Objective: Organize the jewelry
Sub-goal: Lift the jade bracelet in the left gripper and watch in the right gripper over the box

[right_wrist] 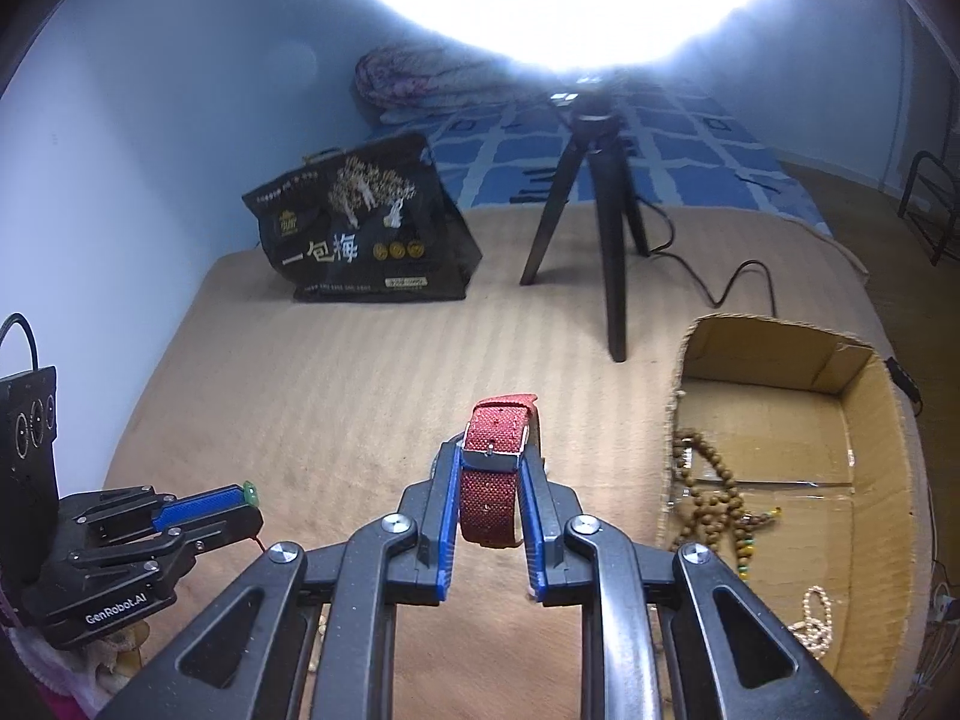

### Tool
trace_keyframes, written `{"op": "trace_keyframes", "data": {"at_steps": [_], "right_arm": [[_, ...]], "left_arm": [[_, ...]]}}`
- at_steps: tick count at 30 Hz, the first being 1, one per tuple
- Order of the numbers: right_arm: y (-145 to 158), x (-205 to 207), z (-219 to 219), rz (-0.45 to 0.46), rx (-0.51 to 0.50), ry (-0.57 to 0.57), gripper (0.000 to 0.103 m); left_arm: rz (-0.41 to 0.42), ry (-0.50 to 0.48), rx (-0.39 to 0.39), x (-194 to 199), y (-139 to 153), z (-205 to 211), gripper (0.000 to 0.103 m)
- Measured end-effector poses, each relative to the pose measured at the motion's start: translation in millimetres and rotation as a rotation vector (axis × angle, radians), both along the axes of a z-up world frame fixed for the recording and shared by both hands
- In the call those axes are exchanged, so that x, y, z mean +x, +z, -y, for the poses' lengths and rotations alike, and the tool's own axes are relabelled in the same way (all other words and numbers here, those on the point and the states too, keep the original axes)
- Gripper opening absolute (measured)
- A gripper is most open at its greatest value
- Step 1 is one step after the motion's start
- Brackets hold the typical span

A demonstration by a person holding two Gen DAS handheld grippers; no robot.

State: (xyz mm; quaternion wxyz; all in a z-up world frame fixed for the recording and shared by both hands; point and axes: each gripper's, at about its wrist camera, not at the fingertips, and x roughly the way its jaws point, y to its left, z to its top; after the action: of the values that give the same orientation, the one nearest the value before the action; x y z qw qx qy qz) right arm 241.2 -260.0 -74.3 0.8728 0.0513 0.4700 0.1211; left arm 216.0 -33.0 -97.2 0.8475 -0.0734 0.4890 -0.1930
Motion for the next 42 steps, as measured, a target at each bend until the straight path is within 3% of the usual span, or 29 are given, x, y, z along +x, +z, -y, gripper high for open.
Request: {"op": "trace_keyframes", "data": {"at_steps": [23,42], "right_arm": [[31.5,-23.1,47.3,0.067,-0.001,-0.059,0.017],[46.6,-38.5,121.7,0.088,-0.001,-0.170,0.017]], "left_arm": [[0.126,-0.094,-0.072,-20.9,77.0,48.4,0.013],[0.181,-0.217,-0.119,-22.2,114.3,136.0,0.013]]}}
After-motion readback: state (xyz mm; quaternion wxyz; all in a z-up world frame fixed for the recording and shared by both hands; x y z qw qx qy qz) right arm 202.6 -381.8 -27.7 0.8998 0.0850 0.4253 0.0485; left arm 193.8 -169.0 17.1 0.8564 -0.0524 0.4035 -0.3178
